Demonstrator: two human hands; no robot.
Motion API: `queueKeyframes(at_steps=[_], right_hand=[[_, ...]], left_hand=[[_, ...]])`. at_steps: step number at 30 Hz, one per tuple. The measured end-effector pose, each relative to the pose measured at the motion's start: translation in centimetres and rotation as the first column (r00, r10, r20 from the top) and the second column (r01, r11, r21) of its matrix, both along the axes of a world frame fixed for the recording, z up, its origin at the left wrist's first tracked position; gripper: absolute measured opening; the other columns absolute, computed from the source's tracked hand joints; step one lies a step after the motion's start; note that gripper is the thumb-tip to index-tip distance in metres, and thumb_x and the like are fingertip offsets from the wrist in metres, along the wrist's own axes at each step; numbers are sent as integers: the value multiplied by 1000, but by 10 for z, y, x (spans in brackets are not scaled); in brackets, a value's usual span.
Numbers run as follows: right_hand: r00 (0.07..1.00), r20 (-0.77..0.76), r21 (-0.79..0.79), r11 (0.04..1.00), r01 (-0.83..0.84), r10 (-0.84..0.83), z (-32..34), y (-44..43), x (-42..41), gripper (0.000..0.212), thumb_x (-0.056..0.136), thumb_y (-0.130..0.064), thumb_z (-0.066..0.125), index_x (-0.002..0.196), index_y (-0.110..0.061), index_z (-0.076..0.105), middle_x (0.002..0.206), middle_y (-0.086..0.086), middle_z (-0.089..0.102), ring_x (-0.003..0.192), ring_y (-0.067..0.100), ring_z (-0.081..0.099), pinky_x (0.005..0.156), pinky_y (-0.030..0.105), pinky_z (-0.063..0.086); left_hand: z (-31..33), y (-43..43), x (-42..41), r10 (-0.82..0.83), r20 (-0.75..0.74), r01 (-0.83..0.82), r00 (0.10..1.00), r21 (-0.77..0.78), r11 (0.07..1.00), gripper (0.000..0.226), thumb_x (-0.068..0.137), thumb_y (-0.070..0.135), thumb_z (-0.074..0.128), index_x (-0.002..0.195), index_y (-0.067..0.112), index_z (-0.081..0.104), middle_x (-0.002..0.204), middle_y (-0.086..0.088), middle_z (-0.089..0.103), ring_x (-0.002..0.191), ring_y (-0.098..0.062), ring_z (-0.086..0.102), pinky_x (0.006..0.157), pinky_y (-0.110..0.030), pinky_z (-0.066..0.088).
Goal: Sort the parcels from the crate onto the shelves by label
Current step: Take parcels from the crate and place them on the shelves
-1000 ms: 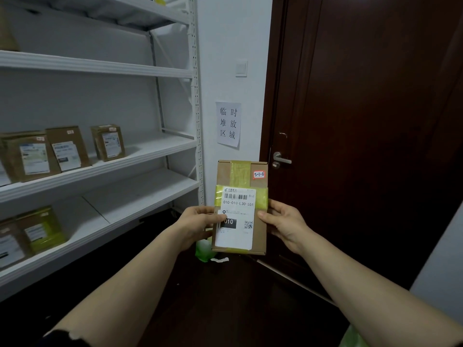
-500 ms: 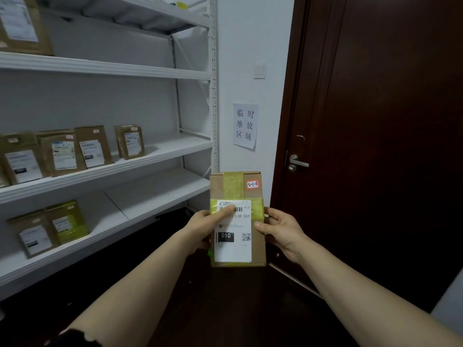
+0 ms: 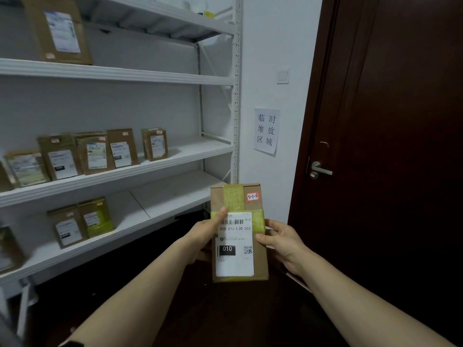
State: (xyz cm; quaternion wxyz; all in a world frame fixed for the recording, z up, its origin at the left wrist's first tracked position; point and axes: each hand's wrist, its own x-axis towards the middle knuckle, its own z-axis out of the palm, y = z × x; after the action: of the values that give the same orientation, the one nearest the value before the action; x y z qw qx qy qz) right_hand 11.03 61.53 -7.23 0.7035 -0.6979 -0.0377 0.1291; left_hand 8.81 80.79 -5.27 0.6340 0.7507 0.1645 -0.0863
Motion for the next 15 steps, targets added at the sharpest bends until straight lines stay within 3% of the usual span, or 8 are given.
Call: queueKeyframes(at_steps=[6, 10, 15], right_hand=[[998, -2, -3, 998, -68, 68, -14, 14, 9, 34, 86, 3, 62, 111, -21, 61, 99, 4, 74, 95, 24, 69, 90, 46, 52], [991, -41, 65, 990, -128, 131, -16, 35, 9, 33, 86, 9, 58, 108, -16, 61, 101, 9, 72, 96, 27, 68, 81, 36, 53], [980, -31, 32, 980, -195, 196, -13, 62, 4, 39, 86, 5, 60, 118, -17, 57, 103, 5, 71, 97, 21, 66, 81, 35, 51]], left_hand=[[0, 9, -13, 53, -13, -53, 998, 12, 999, 66, 80, 71, 50, 121, 20, 58, 111, -4, 64, 105, -25, 59, 98, -54, 45], [0, 26, -25, 103, -43, -103, 994, 13, 995, 69, 79, 73, 50, 122, 20, 57, 114, -4, 64, 108, -27, 59, 96, -55, 46], [-5, 52, -36, 187, -47, -187, 981, 14, 982, 69, 82, 74, 41, 118, 19, 60, 114, -7, 63, 102, -27, 60, 90, -49, 50]])
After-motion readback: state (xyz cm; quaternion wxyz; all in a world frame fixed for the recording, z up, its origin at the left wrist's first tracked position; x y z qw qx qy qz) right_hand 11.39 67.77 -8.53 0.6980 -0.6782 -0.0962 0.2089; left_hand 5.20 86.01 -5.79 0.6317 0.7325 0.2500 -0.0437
